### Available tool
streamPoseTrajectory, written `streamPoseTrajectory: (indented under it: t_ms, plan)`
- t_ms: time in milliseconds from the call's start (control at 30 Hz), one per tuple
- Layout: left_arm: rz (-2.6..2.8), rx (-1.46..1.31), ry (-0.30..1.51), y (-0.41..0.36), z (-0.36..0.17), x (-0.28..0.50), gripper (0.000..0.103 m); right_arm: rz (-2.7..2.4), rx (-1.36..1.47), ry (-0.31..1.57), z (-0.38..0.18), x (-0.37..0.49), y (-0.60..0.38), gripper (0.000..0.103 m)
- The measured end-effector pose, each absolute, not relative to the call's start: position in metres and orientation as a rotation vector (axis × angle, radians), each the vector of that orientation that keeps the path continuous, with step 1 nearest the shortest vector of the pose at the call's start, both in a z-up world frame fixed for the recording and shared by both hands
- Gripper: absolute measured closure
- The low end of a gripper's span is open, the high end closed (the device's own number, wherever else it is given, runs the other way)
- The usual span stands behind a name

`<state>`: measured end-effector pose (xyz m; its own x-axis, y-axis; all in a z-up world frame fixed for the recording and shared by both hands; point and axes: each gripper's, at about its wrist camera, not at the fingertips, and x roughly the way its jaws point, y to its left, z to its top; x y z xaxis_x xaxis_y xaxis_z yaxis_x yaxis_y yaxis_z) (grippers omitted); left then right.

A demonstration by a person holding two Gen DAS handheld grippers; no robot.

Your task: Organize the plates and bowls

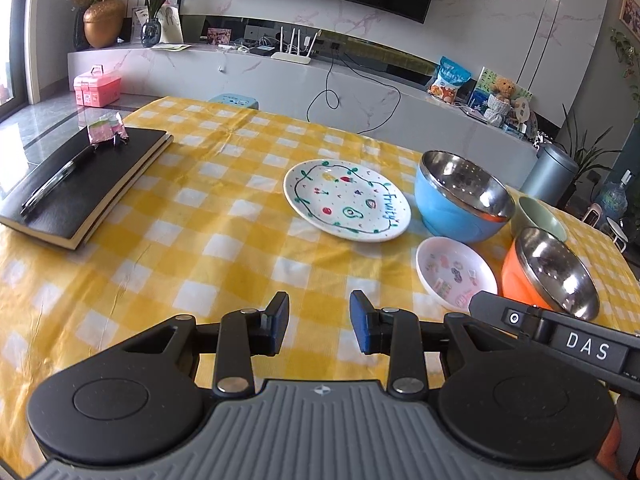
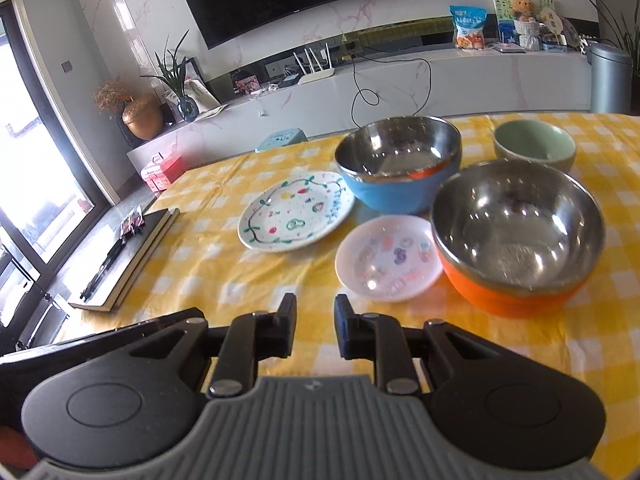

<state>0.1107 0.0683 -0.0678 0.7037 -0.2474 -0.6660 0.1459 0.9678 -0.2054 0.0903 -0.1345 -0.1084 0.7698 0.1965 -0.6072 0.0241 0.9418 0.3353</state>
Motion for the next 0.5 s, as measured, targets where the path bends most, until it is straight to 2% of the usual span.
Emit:
streamPoseTrajectory:
  t_ms: [500]
  plan:
    - [-0.254,-0.135,0.712,0.069,-0.071,0.185,0.064,0.058,0.359,0.661,-0.122,0.167,-0.13,0.083]
